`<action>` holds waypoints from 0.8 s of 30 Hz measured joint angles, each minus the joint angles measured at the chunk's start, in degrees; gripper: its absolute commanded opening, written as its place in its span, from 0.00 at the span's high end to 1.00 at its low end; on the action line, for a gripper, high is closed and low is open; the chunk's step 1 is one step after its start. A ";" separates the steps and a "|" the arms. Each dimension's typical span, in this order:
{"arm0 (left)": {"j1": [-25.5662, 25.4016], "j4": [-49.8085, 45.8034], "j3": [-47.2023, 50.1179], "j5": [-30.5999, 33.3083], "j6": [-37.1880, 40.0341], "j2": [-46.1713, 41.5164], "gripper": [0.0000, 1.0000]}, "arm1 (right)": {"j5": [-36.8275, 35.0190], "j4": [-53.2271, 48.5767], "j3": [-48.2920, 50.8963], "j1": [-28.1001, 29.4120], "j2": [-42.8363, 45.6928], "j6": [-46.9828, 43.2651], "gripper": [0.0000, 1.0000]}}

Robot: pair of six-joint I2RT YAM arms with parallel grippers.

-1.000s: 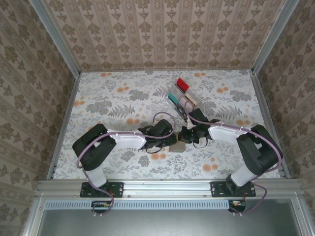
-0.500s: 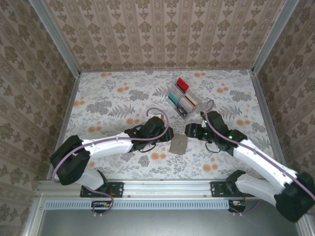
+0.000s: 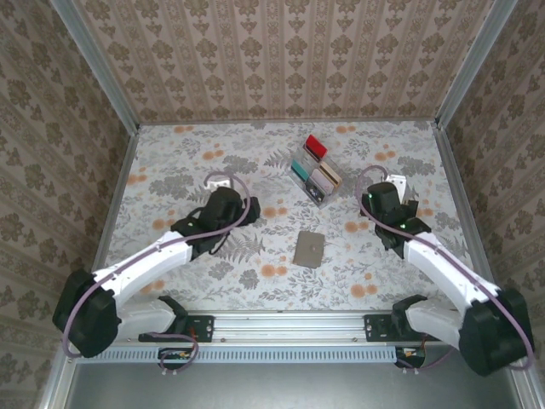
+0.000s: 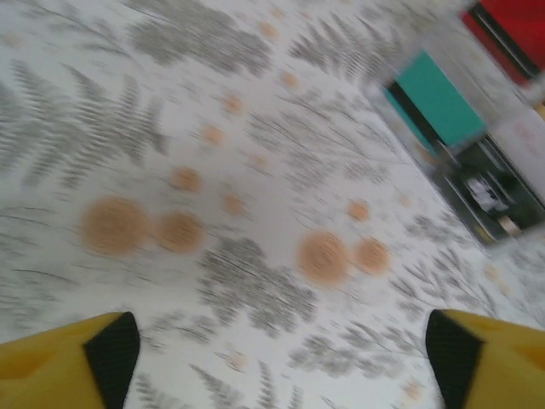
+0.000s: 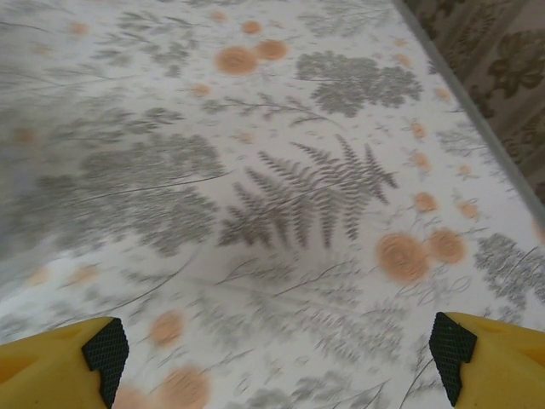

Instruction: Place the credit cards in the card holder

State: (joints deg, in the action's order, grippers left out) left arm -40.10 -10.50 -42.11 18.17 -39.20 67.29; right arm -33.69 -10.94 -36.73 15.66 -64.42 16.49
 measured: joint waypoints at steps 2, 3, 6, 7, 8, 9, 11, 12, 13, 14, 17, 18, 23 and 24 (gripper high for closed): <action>4.04 -0.55 0.04 2.14 3.74 -0.98 0.00 | 0.02 6.78 2.05 -2.64 -4.11 -3.30 0.05; 6.19 -0.48 0.04 3.32 5.68 -1.07 0.00 | 0.85 11.54 3.54 -4.00 -6.38 -5.09 0.05; 12.00 -0.17 0.07 7.41 11.56 -0.90 0.00 | 3.39 23.71 6.49 -6.97 -13.22 -9.07 0.05; 13.60 0.79 0.26 8.85 13.64 -0.90 0.00 | 4.61 26.47 6.54 -7.67 -15.80 -10.34 0.05; 15.02 2.89 0.92 10.34 16.06 -0.90 0.00 | 5.99 29.16 6.54 -8.15 -17.68 -11.26 0.05; 16.46 5.27 1.92 11.61 18.29 -0.90 0.00 | 8.02 32.35 6.69 -8.81 -19.21 -12.04 0.05; 19.52 10.73 4.90 12.83 22.62 -0.46 0.00 | 11.98 37.75 6.88 -9.92 -21.29 -13.05 0.06; 21.31 13.57 6.60 12.94 24.52 0.26 0.00 | 14.01 39.98 7.41 -10.56 -21.49 -13.42 0.05; 23.23 14.95 7.67 12.33 25.83 1.27 0.00 | 15.47 43.47 8.72 -11.02 -21.44 -13.73 0.04; 24.61 15.91 8.22 11.65 26.86 2.16 0.00 | 16.61 46.95 10.23 -11.39 -21.33 -13.92 0.03; 27.10 23.12 10.19 10.01 30.97 4.63 0.00 | 18.43 56.06 15.58 -11.80 -22.36 -14.62 0.00; 27.17 27.58 11.50 9.27 33.09 5.46 0.00 | 18.78 55.71 15.72 -11.80 -22.80 -14.62 0.00; 26.91 31.80 12.31 7.67 37.59 6.47 0.01 | 19.21 58.77 15.56 -12.09 -23.23 -14.58 0.00; 27.02 33.27 12.66 7.45 37.97 6.49 0.00 | 19.21 59.10 15.54 -12.09 -23.23 -14.60 0.00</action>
State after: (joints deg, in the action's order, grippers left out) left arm -13.08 22.76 -29.45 25.63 -1.23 73.78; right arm -14.48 48.16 -21.19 3.57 -87.66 1.89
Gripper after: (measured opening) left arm 0.992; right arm 0.995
